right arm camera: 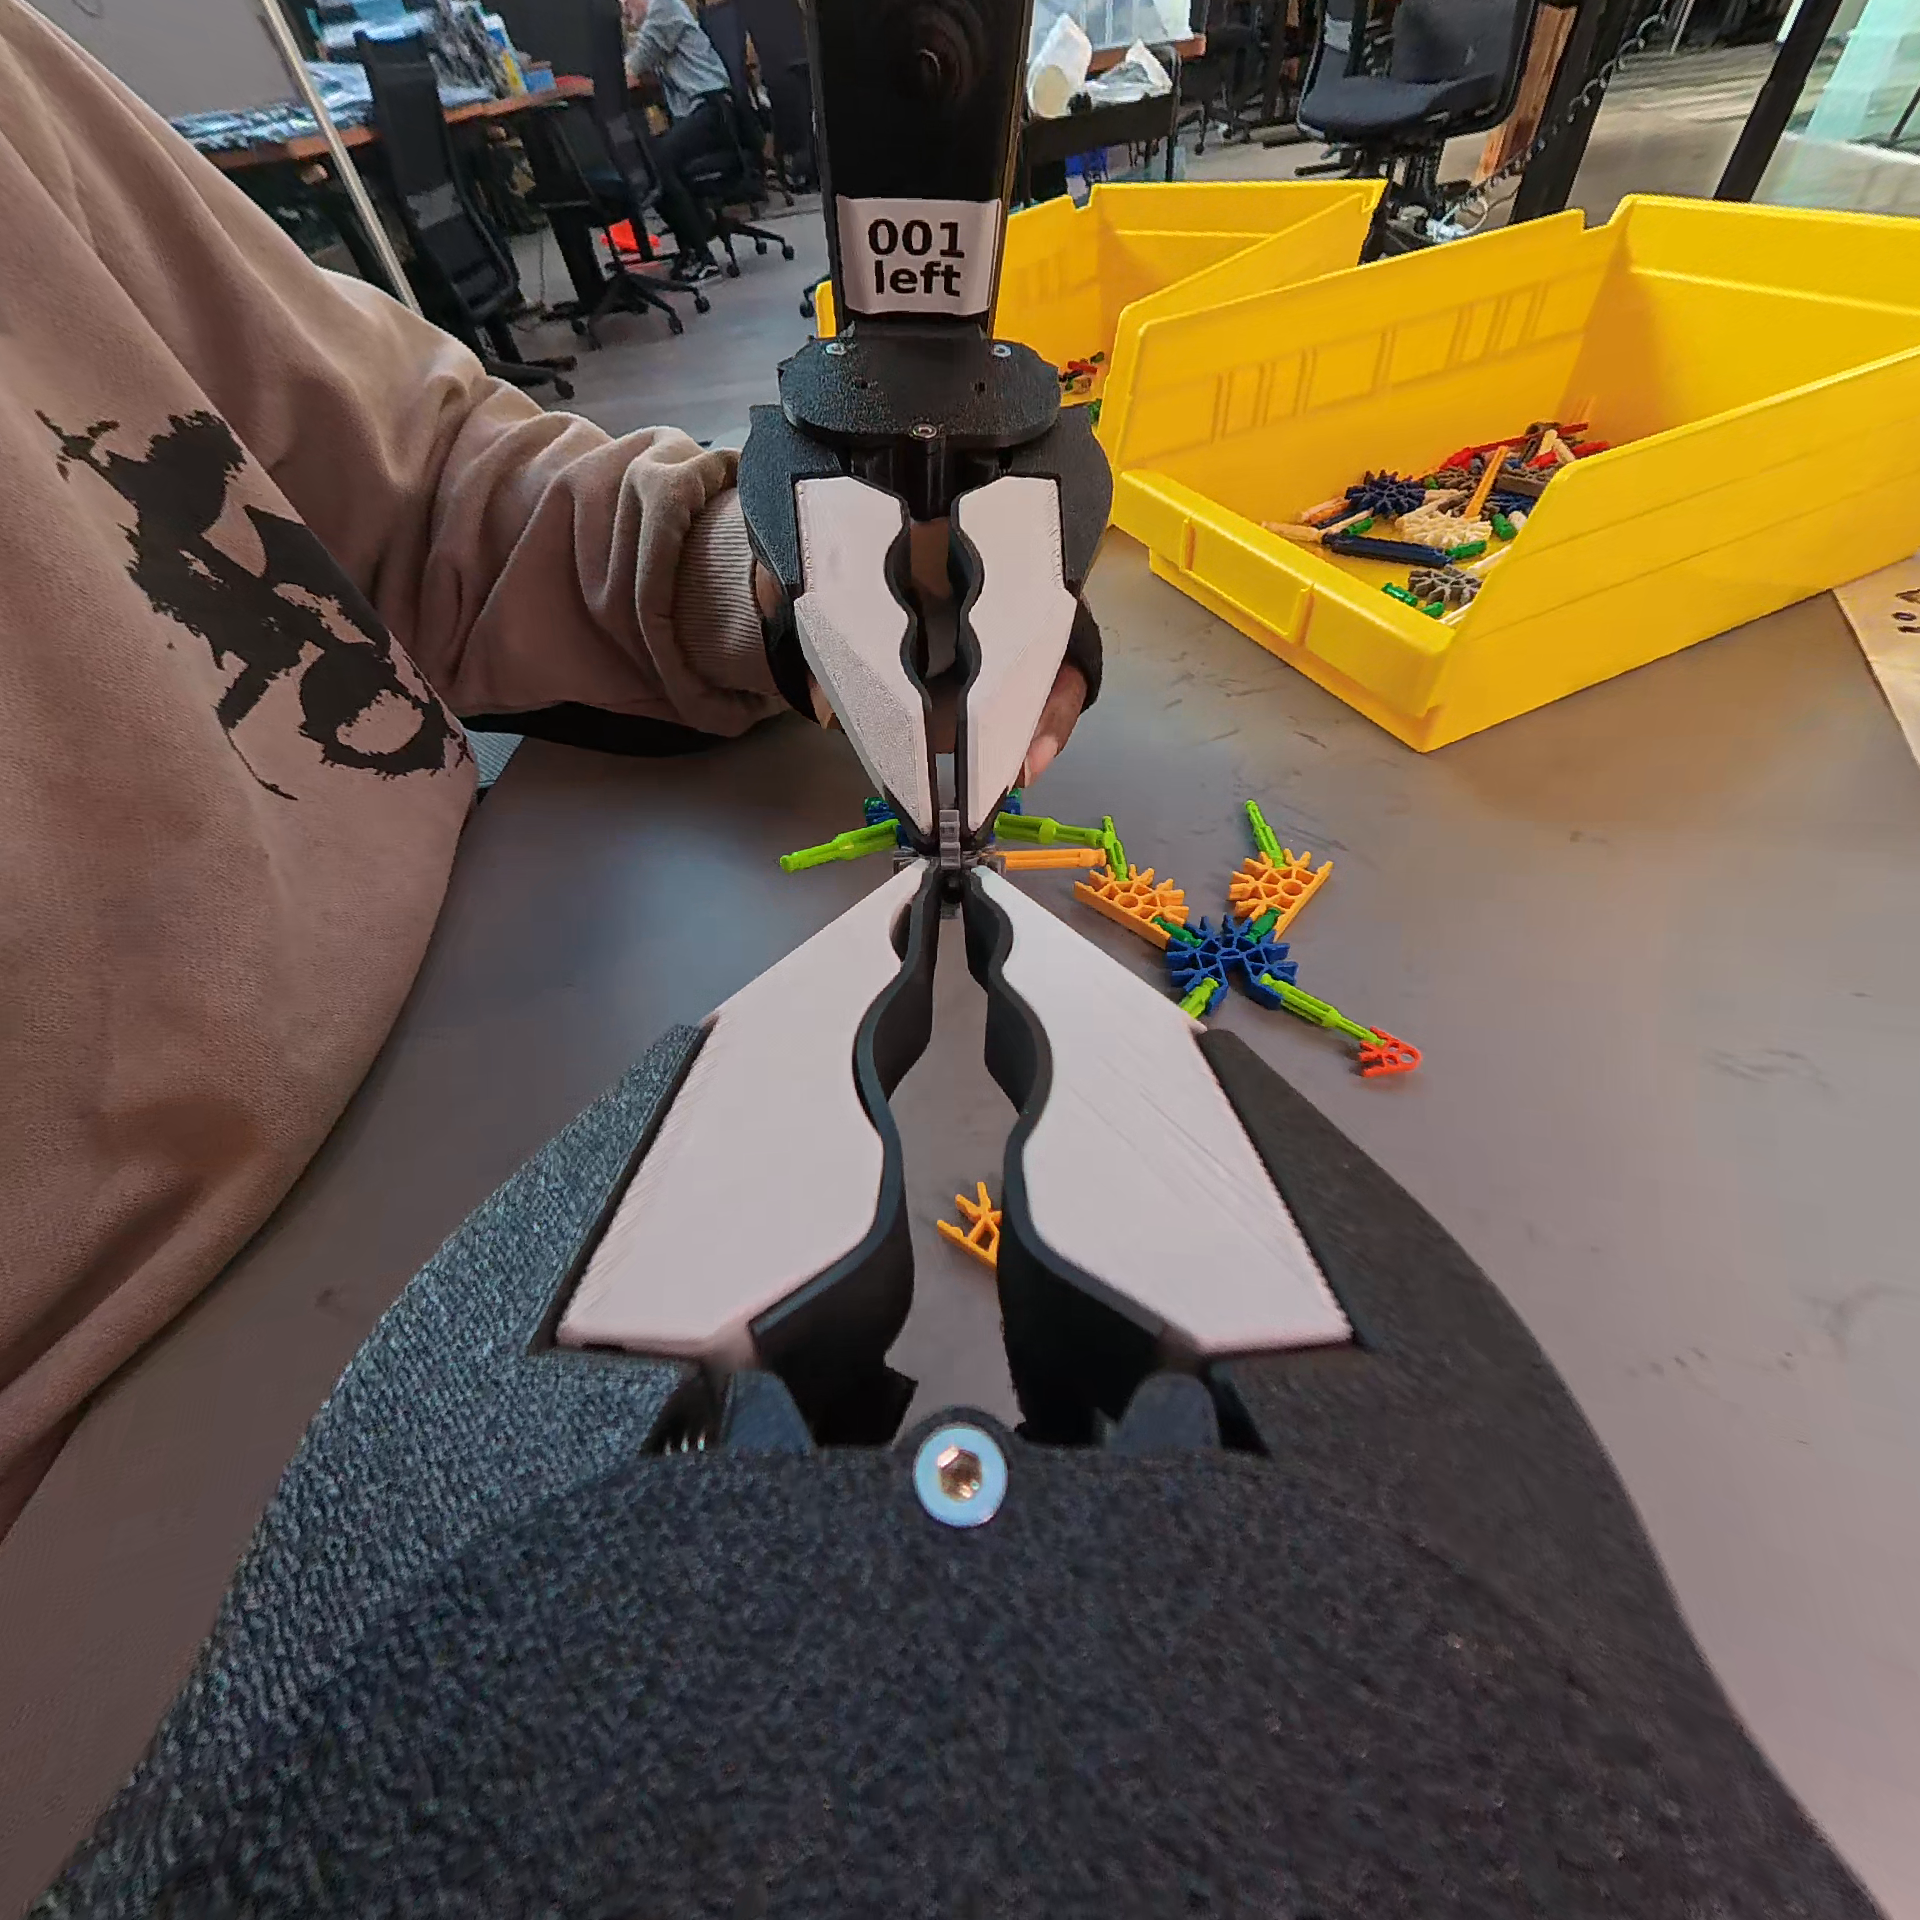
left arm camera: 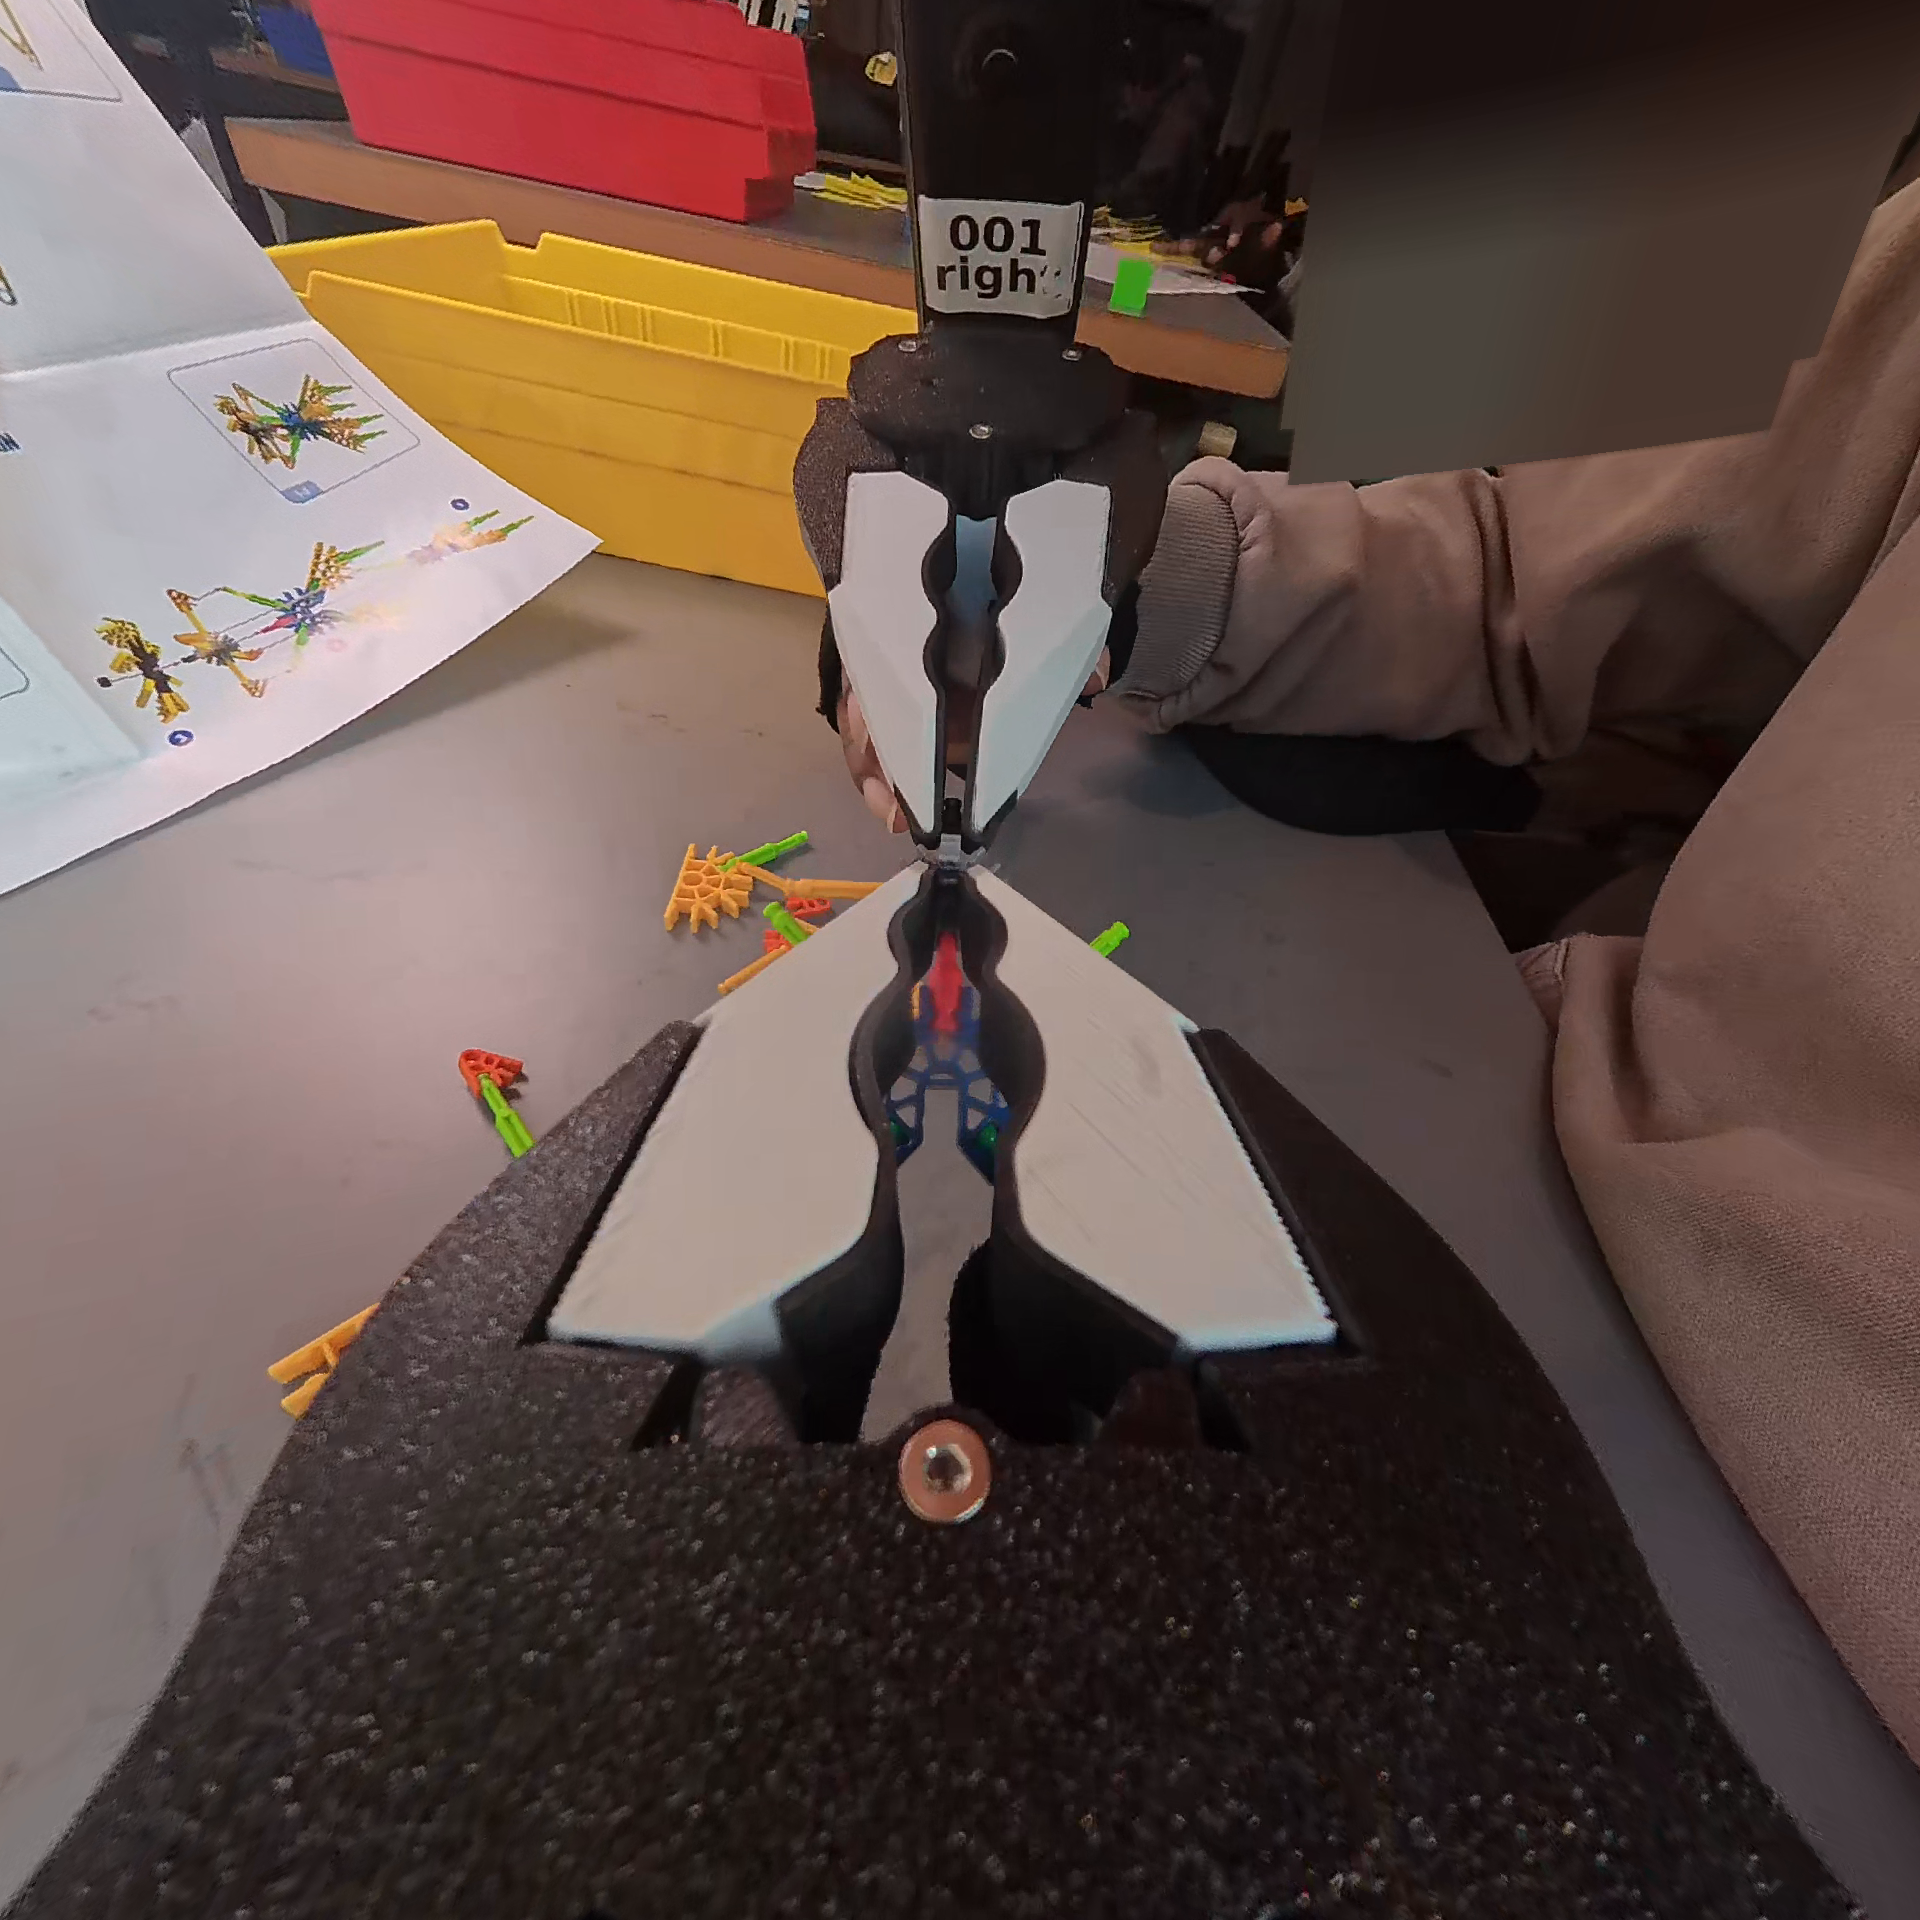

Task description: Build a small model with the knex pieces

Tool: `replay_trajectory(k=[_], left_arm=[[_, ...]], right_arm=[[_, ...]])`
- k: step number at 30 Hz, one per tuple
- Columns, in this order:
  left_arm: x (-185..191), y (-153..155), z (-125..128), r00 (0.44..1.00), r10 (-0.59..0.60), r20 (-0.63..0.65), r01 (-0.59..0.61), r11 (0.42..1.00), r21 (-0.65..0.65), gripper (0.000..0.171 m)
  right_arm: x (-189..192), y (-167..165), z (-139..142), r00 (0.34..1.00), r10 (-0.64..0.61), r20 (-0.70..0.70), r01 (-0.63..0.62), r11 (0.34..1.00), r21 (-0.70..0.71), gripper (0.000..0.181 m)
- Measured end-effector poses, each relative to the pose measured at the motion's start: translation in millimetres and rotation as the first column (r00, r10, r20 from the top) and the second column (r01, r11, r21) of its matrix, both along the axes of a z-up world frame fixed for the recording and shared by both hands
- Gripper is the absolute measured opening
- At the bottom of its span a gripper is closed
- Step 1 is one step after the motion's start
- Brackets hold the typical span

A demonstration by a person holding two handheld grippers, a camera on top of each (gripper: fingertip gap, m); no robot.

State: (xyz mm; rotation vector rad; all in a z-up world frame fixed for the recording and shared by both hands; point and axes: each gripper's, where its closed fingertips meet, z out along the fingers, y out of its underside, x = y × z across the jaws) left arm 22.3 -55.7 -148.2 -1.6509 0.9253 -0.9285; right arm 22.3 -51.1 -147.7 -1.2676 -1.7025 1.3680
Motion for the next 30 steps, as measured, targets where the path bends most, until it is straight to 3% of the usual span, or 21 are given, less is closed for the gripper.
replay_trajectory(k=[9,14,20,26,30], left_arm=[[-1.9,2.6,0.4,0.999,0.015,0.029,-0.013,0.998,-0.057,0.005],[-4.8,1.2,2.9,1.0,0.011,0.016,-0.011,0.999,-0.051,0.007],[-5.6,-0.2,7.0,0.996,-0.008,0.093,0.018,0.994,-0.112,0.004],[0.6,-11.2,21.9,1.0,-0.022,-0.011,0.023,0.989,0.148,0.002],[6.9,-20.7,37.5,1.0,-0.02,-0.014,0.023,0.96,0.279,0.003]], right_arm=[[-2.2,2.0,2.0,1.0,-0.014,-0.004,0.014,1.0,0.028,0.0],[-6.8,0.3,6.8,0.999,-0.026,-0.025,0.025,0.999,-0.023,0.0],[-11.3,-1.0,13.2,0.998,-0.031,-0.062,0.021,0.989,-0.149,0.0],[-5.4,-11.6,28.7,0.988,0.064,-0.142,-0.113,0.921,-0.374,0.0],[1.1,-20.6,45.1,0.963,0.132,-0.235,-0.24,0.82,-0.52,0.0]])
